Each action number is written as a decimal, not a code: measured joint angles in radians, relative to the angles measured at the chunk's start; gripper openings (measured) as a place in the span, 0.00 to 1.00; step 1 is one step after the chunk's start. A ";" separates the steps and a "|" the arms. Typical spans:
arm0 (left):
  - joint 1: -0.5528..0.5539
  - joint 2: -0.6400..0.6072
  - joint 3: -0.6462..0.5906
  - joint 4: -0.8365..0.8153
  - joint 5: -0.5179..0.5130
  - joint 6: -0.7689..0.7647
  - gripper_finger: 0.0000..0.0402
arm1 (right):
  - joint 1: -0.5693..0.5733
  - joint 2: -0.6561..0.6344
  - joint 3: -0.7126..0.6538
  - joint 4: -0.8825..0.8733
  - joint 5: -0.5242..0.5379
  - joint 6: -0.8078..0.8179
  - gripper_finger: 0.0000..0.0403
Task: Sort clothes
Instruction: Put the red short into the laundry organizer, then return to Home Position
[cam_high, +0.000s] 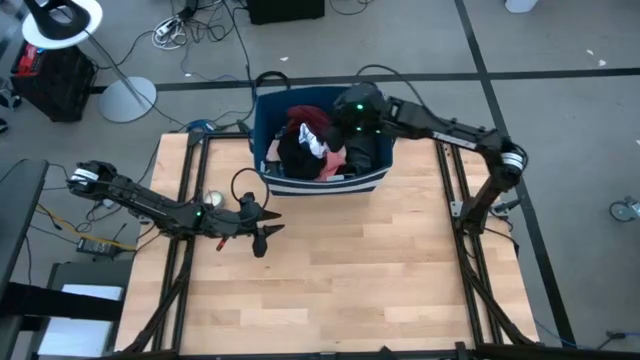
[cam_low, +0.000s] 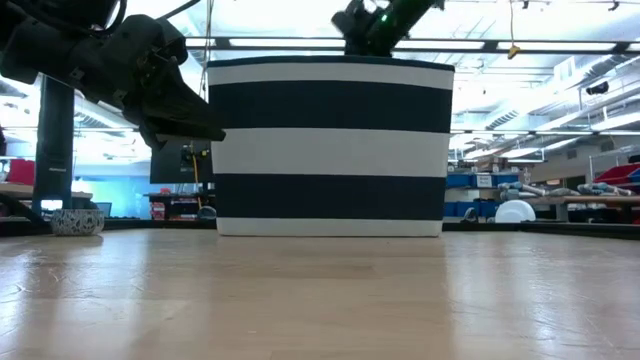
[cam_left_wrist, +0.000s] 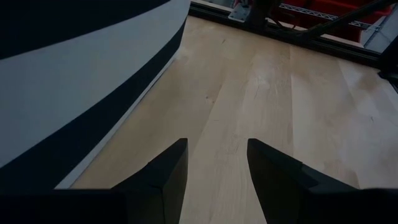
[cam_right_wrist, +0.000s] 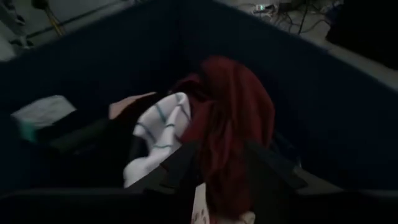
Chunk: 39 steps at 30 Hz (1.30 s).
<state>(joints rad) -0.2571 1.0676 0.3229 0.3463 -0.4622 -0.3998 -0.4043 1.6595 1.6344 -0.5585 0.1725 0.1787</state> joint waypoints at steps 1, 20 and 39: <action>0.000 0.000 0.000 0.000 0.000 0.000 0.43 | 0.007 -0.018 0.000 -0.012 0.002 0.000 0.32; 0.000 0.000 0.000 0.000 0.000 0.003 0.43 | 0.257 -0.281 0.002 -0.497 0.004 0.027 0.32; 0.000 0.000 0.000 -0.001 -0.006 0.306 0.43 | 0.516 -0.337 -0.103 -0.777 -0.017 0.178 0.32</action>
<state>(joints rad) -0.2573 1.0676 0.3229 0.3454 -0.4683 -0.0942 0.1119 1.3224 1.5314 -1.3357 0.1558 0.3564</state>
